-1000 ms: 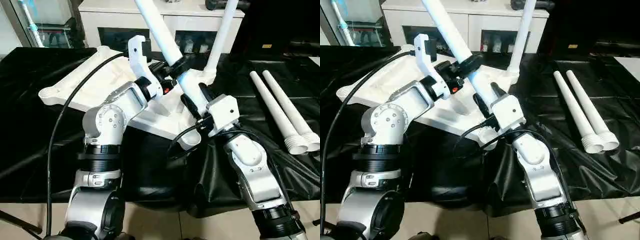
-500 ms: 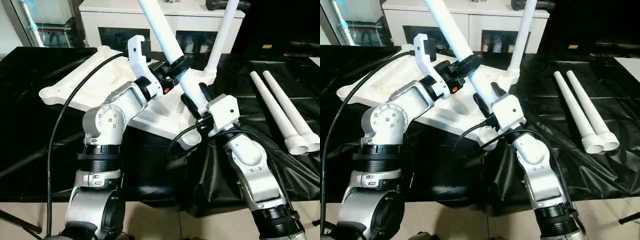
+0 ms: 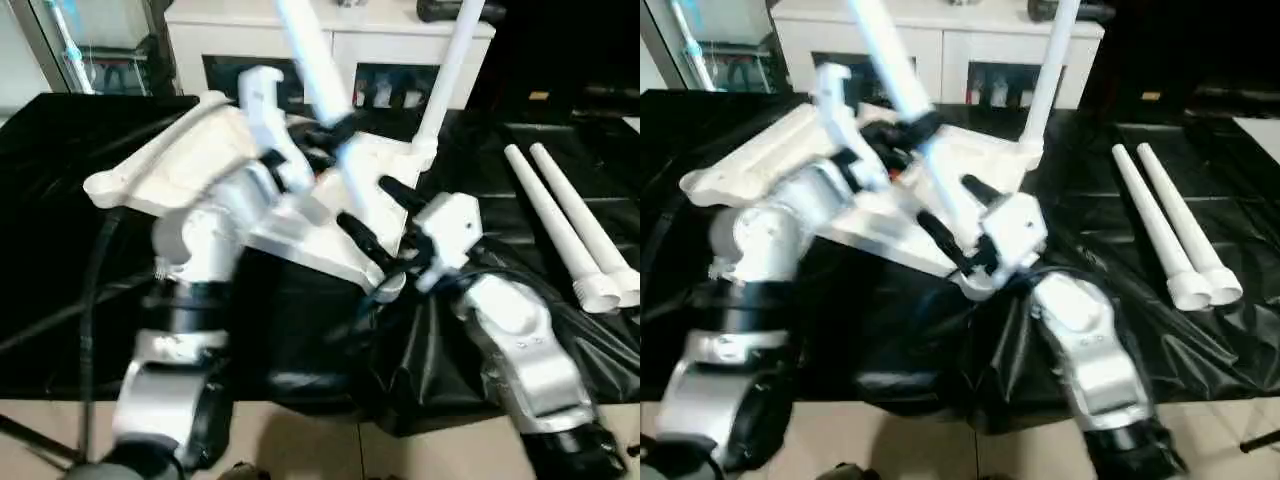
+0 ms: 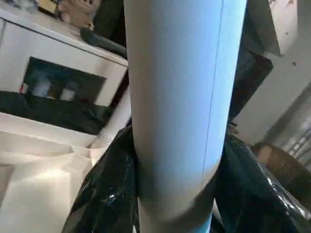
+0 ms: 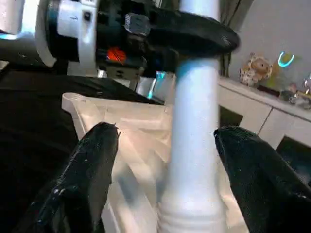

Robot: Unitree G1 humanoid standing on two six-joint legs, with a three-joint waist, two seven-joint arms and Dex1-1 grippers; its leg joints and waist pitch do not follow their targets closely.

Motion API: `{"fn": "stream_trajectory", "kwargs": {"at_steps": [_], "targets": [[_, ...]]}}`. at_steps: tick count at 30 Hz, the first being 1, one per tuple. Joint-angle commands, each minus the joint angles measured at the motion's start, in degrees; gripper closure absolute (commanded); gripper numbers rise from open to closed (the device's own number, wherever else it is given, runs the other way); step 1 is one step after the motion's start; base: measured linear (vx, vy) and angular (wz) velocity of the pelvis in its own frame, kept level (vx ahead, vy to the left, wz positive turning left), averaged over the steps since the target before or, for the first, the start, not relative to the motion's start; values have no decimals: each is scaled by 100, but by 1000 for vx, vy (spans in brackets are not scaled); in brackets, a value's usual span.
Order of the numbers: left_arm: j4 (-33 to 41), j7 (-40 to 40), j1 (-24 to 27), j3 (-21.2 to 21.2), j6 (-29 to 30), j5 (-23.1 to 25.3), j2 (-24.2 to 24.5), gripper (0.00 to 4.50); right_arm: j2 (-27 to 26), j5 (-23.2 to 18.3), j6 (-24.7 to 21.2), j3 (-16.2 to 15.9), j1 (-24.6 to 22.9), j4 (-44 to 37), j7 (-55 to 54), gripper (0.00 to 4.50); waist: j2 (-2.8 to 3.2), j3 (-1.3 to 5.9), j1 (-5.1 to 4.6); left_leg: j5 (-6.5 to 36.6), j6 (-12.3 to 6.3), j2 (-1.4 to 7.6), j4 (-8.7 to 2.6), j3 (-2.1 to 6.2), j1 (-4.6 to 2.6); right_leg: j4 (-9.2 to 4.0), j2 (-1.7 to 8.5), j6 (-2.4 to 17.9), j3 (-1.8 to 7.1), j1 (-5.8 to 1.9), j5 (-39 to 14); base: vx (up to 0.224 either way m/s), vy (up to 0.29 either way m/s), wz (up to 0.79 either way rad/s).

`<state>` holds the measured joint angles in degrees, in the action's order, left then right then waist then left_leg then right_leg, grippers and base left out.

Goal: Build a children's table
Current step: Pick table leg

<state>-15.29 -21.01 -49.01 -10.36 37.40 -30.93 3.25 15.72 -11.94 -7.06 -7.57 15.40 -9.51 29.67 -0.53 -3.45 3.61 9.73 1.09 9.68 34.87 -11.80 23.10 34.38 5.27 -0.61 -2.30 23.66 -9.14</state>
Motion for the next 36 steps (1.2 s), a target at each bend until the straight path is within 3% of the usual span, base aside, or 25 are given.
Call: {"fn": "stream_trajectory", "kwargs": {"at_steps": [1,4,8,9,10,12,14,15,17,18,20,22,25,27,32,33,36], "targets": [[-55,-155,-229,39,-30,63,96,265,356,-422,-653,346,112,-142,347,84,-41,434,14,1243,-280,293,-412,169,-205,-359,232,1121,166,-269,-1091,0,0,0],[-76,-237,-257,63,-5,63,156,265,495,-651,-1089,571,180,-129,372,84,-49,433,15,1146,-262,283,-407,170,-183,-349,249,1167,165,-282,-1006,0,0,0],[-42,-570,-265,248,217,5,362,265,868,-1634,-2247,1442,635,101,282,84,-33,445,25,1032,-286,271,-386,160,-207,-336,241,1263,159,-288,-954,0,0,0],[-31,-628,-260,319,275,7,392,265,1004,-2141,-2661,1772,809,280,315,84,-20,451,39,1002,-270,272,-376,156,-211,-332,248,1283,158,-288,-920,0,0,0],[-27,-644,-259,336,298,4,394,265,1023,-2388,-2823,1920,877,360,310,84,-26,456,35,984,-284,270,-374,158,-209,-325,252,1304,156,-297,-883,0,0,0],[0,-660,-252,373,350,7,395,265,1130,-2464,-3219,2158,1025,650,209,84,-59,466,45,883,-314,264,-362,151,-190,-317,258,1352,150,-307,-808,0,0,0],[11,-668,-249,388,359,13,395,265,1180,-2390,-3365,2253,1093,802,146,84,-54,469,61,745,-282,264,-355,146,-182,-313,260,1394,140,-303,-782,0,0,0],[29,-672,-245,410,398,11,394,265,1241,-2398,-3600,2398,1188,1049,72,84,-93,478,65,699,-280,258,-345,138,-186,-300,269,1422,141,-309,-789,0,0,0],[39,-681,-245,425,424,6,391,265,1321,-2397,-3574,2480,1239,1228,127,84,-86,474,84,715,-268,261,-340,133,-189,-316,273,1398,141,-303,-873,0,0,0],[62,-686,-237,437,467,-3,388,265,1365,-2562,-3677,2595,1279,1325,188,84,-121,474,93,721,-272,264,-341,125,-193,-326,273,1386,142,-304,-902,0,0,0],[122,-704,-215,458,538,-28,387,265,1393,-2808,-3689,2699,1323,1371,275,84,-107,474,129,706,-289,269,-340,127,-195,-318,286,1351,146,-308,-941,0,0,0],[180,-716,-191,472,589,-50,390,265,1446,-2962,-3867,2648,1341,1315,371,84,-106,474,146,663,-319,271,-338,131,-195,-315,275,1342,139,-309,-915,0,0,0],[210,-698,-176,485,656,-75,379,265,1303,-3278,-4283,2858,1545,1406,277,84,-100,474,157,637,-335,274,-336,128,-200,-311,274,1370,137,-293,-928,0,0,0],[218,-630,-176,477,738,-93,350,265,1316,-3344,-4429,2898,1594,1469,315,84,-102,471,176,676,-293,277,-338,128,-207,-318,275,1356,134,-284,-1025,0,0,0],[324,-474,-160,560,918,-9,325,265,1653,-2686,-3896,1916,1236,875,896,84,-115,460,224,773,-110,299,-361,141,-201,-325,294,1161,144,-290,-1136,0,0,0],[324,-474,-160,560,918,-9,325,265,1653,-2686,-3896,1916,1236,875,896,84,-117,459,221,803,-116,292,-362,139,-199,-337,300,1150,147,-286,-1180,0,0,0],[573,-487,-131,667,953,-48,264,265,1447,-2359,-3631,1410,1177,398,723,84,-120,453,224,829,-78,300,-370,150,-192,-342,308,1126,145,-275,-1281,0,0,0]]}}
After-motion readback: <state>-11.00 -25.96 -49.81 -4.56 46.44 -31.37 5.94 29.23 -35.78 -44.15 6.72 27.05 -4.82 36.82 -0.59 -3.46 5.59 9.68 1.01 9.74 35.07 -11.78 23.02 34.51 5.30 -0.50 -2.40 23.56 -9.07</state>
